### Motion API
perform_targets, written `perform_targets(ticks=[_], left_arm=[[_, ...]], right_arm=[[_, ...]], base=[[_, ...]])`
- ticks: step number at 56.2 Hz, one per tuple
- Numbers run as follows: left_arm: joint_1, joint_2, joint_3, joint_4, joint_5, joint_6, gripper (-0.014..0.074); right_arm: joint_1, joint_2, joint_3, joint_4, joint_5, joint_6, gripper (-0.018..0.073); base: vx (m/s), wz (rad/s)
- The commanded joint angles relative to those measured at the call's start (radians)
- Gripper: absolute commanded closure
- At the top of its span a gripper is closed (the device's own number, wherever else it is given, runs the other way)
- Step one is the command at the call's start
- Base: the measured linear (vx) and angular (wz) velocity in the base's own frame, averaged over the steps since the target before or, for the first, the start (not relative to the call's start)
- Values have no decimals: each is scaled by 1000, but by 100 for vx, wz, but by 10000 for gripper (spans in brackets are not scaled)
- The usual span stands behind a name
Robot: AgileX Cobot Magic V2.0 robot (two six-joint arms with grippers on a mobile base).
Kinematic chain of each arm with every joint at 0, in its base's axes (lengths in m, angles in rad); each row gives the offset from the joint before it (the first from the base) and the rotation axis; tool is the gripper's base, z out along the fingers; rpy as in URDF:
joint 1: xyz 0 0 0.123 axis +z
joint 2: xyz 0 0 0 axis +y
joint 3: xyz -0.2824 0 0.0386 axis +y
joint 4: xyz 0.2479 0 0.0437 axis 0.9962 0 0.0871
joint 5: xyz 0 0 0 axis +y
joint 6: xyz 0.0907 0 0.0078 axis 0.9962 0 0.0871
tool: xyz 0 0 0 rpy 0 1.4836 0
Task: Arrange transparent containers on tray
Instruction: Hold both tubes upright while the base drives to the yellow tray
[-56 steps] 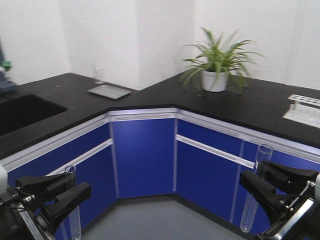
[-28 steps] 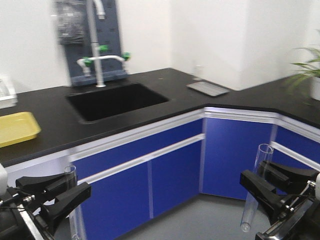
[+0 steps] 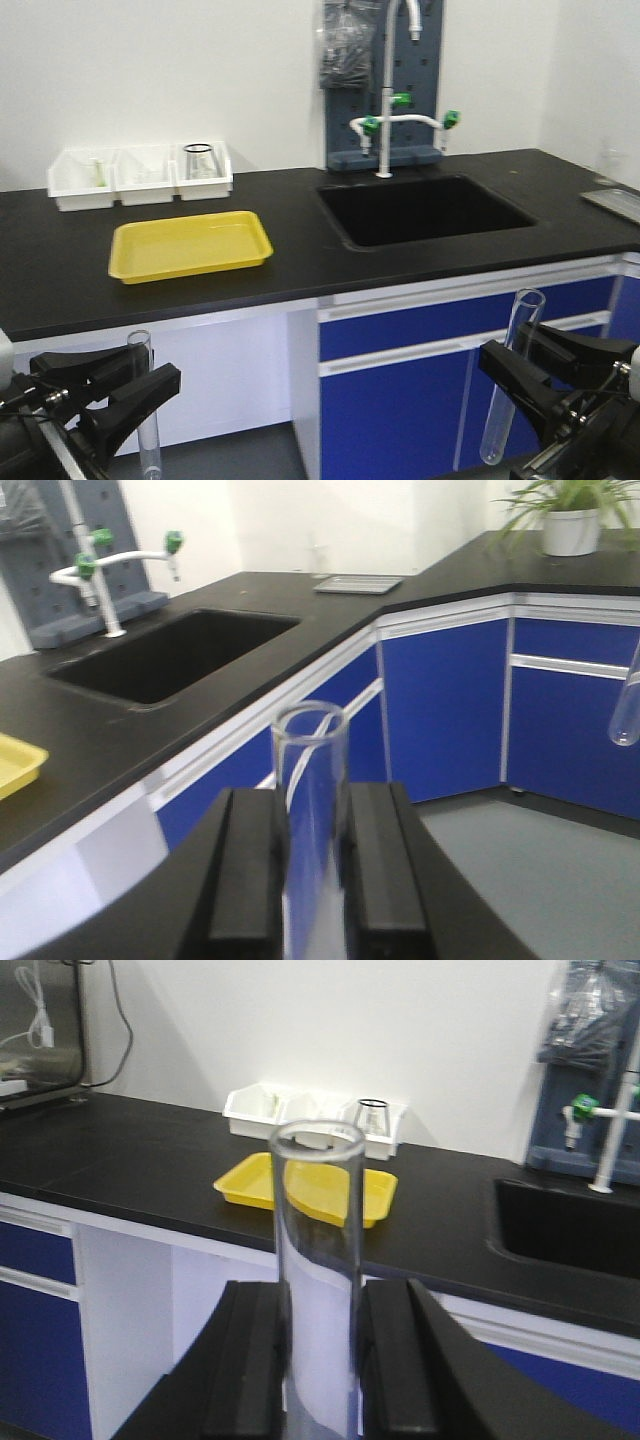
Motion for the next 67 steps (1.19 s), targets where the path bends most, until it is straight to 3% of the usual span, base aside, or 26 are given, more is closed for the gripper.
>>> perform_targets(ticks=[1,30,67], left_arm=[[-6,-16,-26,-29,-46,-10,600],[-6,-16,-26,-29,-46,-10,600],[-6,-16,-26,-29,-46,-10,600]], right_arm=[[-2,-10,-27,17,-60,-4,572],[-2,-10,-27,17,-60,-4,572],[-2,-10,-27,17,-60,-4,571]], base=[[20,42],[30,32],[39,10]])
